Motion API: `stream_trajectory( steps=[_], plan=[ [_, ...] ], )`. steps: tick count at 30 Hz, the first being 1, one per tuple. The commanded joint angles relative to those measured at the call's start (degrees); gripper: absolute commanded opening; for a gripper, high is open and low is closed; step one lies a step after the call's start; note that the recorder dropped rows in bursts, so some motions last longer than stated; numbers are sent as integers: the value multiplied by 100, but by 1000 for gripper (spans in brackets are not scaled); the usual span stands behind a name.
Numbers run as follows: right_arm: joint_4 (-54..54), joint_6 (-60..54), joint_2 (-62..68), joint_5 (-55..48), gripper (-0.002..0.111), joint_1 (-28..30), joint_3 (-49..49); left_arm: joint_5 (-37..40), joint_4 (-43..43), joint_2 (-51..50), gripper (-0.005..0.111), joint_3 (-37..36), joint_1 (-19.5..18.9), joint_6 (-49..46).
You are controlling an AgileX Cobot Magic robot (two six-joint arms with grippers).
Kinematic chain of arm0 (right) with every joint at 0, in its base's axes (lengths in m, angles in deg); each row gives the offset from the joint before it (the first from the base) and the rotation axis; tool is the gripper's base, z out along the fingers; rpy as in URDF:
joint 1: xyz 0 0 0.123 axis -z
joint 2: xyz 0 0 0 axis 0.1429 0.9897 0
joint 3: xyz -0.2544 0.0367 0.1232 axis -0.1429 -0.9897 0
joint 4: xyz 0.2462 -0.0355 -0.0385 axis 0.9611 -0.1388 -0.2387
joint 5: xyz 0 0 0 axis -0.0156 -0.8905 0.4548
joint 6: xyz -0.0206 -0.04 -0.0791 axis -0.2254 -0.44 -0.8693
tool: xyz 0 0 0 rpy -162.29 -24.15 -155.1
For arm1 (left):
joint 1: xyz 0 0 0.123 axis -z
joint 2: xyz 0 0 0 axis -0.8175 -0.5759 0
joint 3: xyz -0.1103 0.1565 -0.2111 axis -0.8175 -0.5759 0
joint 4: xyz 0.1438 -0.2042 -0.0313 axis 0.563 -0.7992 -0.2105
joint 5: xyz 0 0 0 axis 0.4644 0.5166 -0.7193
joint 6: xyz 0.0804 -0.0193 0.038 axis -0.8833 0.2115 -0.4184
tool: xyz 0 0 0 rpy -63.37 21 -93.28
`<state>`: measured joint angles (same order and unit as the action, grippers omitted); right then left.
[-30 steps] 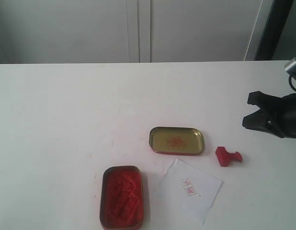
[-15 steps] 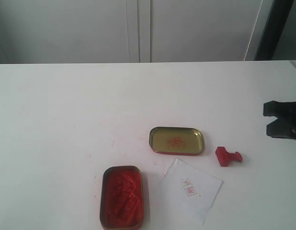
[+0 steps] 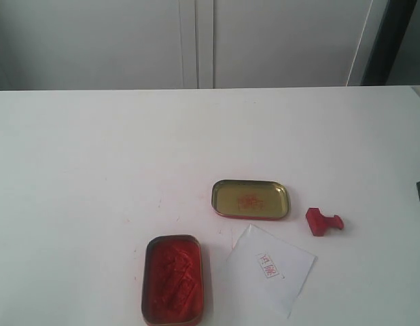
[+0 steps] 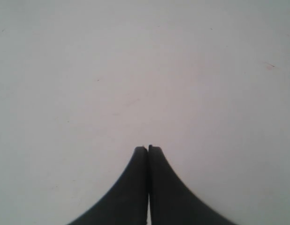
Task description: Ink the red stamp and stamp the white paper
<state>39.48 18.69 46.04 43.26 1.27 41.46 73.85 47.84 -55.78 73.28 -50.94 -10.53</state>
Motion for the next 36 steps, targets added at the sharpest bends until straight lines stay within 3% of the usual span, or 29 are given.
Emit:
stream_trajectory(
  steps=[1,10,36],
  plan=[
    [-331,235,-350,-67,0,-31,12,93,1,20,0,-56,-4,21],
    [-673,235,-1146,236,0,-768,12,93,1,20,0,-56,-4,21],
    [-765,225,-4536,548,0,-785,12,93,1,20,0,-56,-4,21]
  ],
)
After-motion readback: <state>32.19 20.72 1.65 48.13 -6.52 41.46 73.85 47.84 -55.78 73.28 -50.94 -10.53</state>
